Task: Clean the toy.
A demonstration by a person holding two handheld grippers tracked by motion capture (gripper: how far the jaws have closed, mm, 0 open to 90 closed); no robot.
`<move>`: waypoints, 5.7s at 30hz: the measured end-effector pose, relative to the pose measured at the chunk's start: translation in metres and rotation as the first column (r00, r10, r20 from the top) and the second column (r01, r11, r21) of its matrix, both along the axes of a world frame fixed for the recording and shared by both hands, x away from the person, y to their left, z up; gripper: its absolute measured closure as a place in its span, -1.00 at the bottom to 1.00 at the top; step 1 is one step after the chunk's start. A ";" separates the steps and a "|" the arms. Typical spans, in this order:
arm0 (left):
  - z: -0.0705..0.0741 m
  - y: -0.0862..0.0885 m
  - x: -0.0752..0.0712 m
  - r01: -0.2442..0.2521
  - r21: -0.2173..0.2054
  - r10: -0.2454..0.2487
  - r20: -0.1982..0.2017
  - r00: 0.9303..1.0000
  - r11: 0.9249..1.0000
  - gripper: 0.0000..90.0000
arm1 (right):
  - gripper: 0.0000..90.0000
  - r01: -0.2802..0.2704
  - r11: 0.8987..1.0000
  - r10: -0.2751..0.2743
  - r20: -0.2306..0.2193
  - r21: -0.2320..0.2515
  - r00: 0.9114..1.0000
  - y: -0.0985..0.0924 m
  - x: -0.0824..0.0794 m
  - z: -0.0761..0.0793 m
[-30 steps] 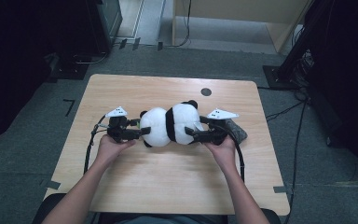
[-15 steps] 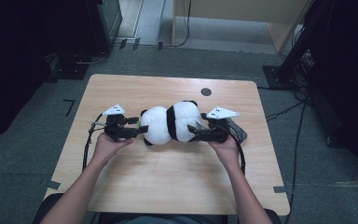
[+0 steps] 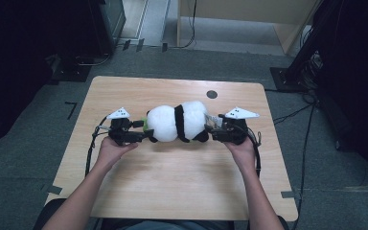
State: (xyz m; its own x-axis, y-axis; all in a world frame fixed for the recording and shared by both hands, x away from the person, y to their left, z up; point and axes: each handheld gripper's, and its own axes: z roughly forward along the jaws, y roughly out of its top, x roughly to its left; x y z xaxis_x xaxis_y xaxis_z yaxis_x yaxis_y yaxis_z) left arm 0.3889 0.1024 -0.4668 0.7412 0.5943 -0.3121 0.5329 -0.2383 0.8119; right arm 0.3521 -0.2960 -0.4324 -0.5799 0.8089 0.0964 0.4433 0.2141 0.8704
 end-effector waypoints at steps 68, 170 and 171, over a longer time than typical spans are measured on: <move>-0.018 -0.016 0.021 0.011 -0.017 -0.012 -0.027 1.000 1.000 -0.14 | 0.65 0.207 0.969 -0.231 -0.200 -0.135 0.952 -0.075 0.016 -0.061; -0.018 -0.030 0.028 0.030 0.013 -0.029 -0.060 0.998 0.999 0.24 | 0.72 -0.098 0.951 0.000 -0.316 -0.293 0.949 0.073 0.153 0.023; -0.018 -0.030 0.028 0.030 0.013 -0.029 -0.060 0.998 0.999 0.24 | 0.72 -0.088 0.955 -0.008 -0.321 -0.283 0.947 0.068 0.152 0.021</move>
State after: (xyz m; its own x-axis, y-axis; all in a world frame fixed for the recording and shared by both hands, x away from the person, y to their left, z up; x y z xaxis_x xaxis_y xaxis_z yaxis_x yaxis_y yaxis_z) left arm 0.4171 0.0729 -0.4847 0.7390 0.5768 -0.3482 0.5727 -0.2654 0.7756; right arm 0.5043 -0.2285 -0.4110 -0.5908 0.8056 0.0446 0.6699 0.4590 0.5836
